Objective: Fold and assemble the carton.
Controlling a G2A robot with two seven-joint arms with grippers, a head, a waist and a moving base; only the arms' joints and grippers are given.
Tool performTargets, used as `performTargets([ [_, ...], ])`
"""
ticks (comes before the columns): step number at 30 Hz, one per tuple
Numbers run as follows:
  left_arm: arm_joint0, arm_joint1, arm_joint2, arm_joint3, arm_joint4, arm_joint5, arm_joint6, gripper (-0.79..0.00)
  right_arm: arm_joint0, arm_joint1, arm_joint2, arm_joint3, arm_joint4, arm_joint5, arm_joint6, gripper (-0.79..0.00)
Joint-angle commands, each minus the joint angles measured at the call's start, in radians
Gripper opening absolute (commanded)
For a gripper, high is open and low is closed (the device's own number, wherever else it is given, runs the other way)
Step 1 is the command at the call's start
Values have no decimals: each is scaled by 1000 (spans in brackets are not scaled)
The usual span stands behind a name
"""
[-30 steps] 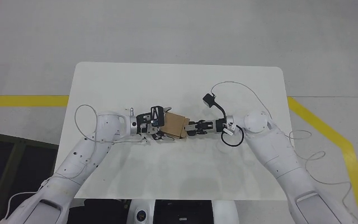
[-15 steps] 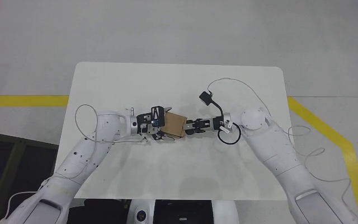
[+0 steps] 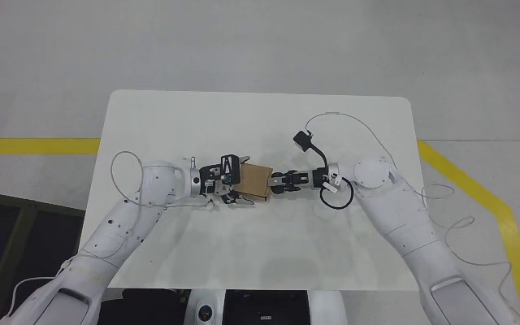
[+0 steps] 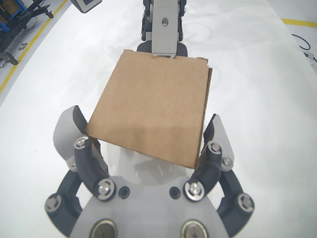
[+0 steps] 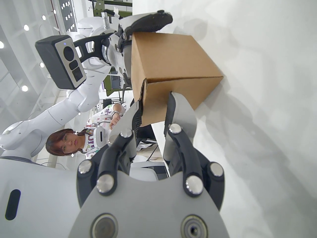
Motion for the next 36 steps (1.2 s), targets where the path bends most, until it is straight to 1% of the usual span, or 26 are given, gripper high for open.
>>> performTargets([
  [1,0,0,1,0,0,0,0,0,-9,4,10,-14,-1,1,3,-594],
  [3,0,0,2,1,1,1,1,0,-21,10,21,-32,-2,4,7,-597],
  [6,-1,-1,3,2,-1,1,3,0,-36,16,35,-53,-5,11,9,-557],
  [7,-1,-1,3,2,-1,1,3,0,-41,18,38,-58,-6,13,8,-560],
  [9,-1,-1,3,3,0,3,2,0,-47,21,44,-65,-10,18,8,-597],
  [10,-1,-1,3,3,-1,4,2,0,-50,23,47,-69,-11,20,6,-653],
  [11,-1,-1,2,4,-1,3,2,0,-53,24,49,-73,-12,21,7,-736],
  [12,-2,0,2,4,-1,3,0,0,-56,26,52,-77,-12,23,8,-785],
  [21,0,0,2,0,-2,3,-1,0,-77,32,51,-101,-30,38,10,-785],
  [36,1,0,2,2,-9,1,-3,0,-46,17,0,-75,-10,30,1,-785],
])
